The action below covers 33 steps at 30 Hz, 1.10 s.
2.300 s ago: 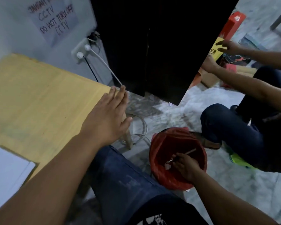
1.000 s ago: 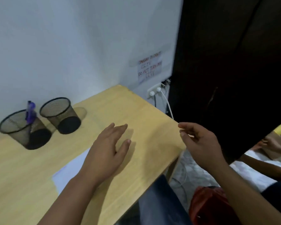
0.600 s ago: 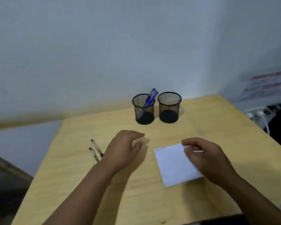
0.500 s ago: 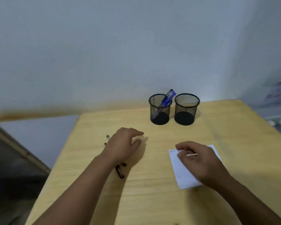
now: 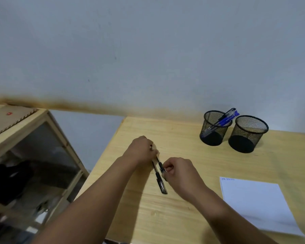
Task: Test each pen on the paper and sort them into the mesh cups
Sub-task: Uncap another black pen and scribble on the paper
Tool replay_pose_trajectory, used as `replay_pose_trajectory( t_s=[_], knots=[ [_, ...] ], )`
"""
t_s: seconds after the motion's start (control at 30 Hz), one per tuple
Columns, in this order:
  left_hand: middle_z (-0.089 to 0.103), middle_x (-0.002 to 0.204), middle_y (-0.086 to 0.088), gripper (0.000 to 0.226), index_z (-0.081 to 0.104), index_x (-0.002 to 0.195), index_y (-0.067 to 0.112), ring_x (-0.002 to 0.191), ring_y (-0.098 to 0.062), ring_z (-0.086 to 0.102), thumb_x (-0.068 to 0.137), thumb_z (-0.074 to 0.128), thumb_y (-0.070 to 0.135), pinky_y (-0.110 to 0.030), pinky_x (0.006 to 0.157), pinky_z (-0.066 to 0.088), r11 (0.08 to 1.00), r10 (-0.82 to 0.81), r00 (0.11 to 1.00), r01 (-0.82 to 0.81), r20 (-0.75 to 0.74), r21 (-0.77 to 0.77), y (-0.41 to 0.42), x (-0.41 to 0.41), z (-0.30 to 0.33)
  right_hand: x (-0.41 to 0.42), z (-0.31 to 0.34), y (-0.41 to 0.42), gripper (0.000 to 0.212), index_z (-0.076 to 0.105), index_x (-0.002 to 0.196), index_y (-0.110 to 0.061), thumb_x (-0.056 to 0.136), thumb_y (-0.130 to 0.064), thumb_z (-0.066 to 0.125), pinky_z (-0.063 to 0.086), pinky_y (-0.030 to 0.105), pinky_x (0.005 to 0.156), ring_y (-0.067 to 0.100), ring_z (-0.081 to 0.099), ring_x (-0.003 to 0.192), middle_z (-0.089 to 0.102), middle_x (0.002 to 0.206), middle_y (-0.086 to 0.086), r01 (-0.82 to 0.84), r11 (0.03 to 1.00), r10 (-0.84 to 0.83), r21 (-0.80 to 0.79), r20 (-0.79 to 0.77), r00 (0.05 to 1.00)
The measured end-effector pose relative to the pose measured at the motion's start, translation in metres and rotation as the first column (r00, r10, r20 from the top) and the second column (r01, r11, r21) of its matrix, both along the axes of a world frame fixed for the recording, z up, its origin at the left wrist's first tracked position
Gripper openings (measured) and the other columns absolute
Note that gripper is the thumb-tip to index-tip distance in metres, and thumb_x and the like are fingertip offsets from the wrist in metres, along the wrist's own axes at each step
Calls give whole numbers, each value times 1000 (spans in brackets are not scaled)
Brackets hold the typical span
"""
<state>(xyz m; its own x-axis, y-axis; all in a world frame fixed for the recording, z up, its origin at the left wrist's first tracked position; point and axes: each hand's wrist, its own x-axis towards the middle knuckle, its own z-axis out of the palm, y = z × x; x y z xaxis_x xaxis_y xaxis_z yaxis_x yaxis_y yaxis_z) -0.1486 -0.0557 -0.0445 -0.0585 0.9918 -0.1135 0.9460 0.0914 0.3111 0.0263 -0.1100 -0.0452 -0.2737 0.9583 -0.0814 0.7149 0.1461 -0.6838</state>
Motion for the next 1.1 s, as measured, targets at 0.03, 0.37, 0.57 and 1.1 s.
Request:
replay_pose_trajectory(
  t_s=[0.03,0.37,0.57,1.1],
  knots=[
    [60,101,-9,26,71,88,12,91,-25,61,88,61,36,-39,80,52,1000,-1,1000,0,9,9,1,0,0,-2,-1,-1,15,73,94,-28,83,-20,68,58,35,77,15,68,80,70,88,-7,4,1000,-4,5,19,1000],
    [68,102,5,37,69,108,17,95,-9,62,78,81,36,-19,73,44,990,9,920,-64,391,128,-11,12,27,23,9,-10,48,66,121,-23,74,-13,66,47,21,61,8,65,75,68,85,-9,81,989,-99,-125,-148,984],
    [70,105,13,30,70,112,25,92,-7,63,84,75,30,-19,75,46,976,-151,827,36,542,216,-20,58,49,75,20,-17,22,73,91,-25,76,-10,65,55,33,60,10,62,56,66,72,-3,114,962,-194,-248,-327,925],
    [70,78,10,6,72,90,29,66,-1,57,88,71,34,-14,62,41,971,-238,699,181,674,155,-81,174,2,170,12,-44,11,59,96,-2,88,2,66,60,33,78,35,72,90,69,97,30,276,889,-458,-366,-726,512]
  ],
)
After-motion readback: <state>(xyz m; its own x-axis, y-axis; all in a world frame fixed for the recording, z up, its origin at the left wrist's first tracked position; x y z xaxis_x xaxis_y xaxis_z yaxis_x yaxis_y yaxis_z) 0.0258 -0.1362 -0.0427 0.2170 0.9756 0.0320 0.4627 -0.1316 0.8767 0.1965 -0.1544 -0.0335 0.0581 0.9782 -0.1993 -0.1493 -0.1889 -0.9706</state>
